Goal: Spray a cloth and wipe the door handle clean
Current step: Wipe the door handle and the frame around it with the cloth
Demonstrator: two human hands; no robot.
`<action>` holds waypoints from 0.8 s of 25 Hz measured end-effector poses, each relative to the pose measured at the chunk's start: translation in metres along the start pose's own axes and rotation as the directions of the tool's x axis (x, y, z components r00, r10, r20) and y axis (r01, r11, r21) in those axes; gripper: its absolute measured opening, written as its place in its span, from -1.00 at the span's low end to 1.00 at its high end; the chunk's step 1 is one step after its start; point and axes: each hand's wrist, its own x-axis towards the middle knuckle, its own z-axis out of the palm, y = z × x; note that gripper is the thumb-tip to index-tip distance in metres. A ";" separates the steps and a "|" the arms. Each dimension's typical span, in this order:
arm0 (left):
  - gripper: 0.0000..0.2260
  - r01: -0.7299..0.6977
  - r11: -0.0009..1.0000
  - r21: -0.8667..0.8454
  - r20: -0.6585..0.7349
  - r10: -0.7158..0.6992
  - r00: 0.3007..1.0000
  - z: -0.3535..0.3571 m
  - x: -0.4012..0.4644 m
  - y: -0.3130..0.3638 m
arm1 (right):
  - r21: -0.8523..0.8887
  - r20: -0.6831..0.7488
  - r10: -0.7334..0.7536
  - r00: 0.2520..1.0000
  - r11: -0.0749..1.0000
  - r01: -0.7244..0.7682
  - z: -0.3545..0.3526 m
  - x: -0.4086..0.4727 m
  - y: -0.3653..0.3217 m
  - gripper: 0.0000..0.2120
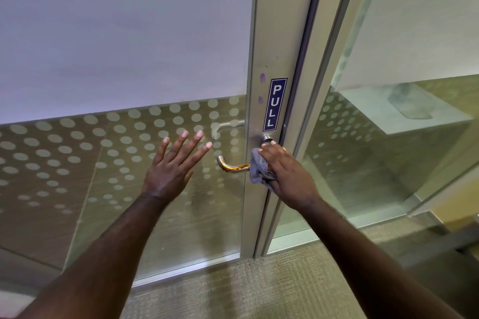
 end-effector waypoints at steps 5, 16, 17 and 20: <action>0.06 0.002 1.000 -0.006 0.002 -0.002 1.000 0.002 0.000 0.001 | 0.140 -0.022 0.035 0.999 0.990 -0.032 0.001 -0.002 -0.007 -0.42; 0.03 0.008 1.000 0.005 0.006 -0.008 1.000 0.005 0.000 0.003 | 0.102 0.004 0.161 0.987 0.982 -0.160 -0.001 0.006 -0.009 -0.39; 0.03 0.007 1.000 0.006 0.008 -0.007 1.000 0.005 0.000 0.002 | 0.086 0.021 0.151 0.988 0.985 -0.152 -0.001 0.007 -0.009 -0.38; 0.02 0.002 1.000 0.011 0.014 -0.003 1.000 0.007 0.000 0.001 | 0.053 0.064 0.103 0.993 0.993 -0.107 -0.003 0.009 -0.005 -0.36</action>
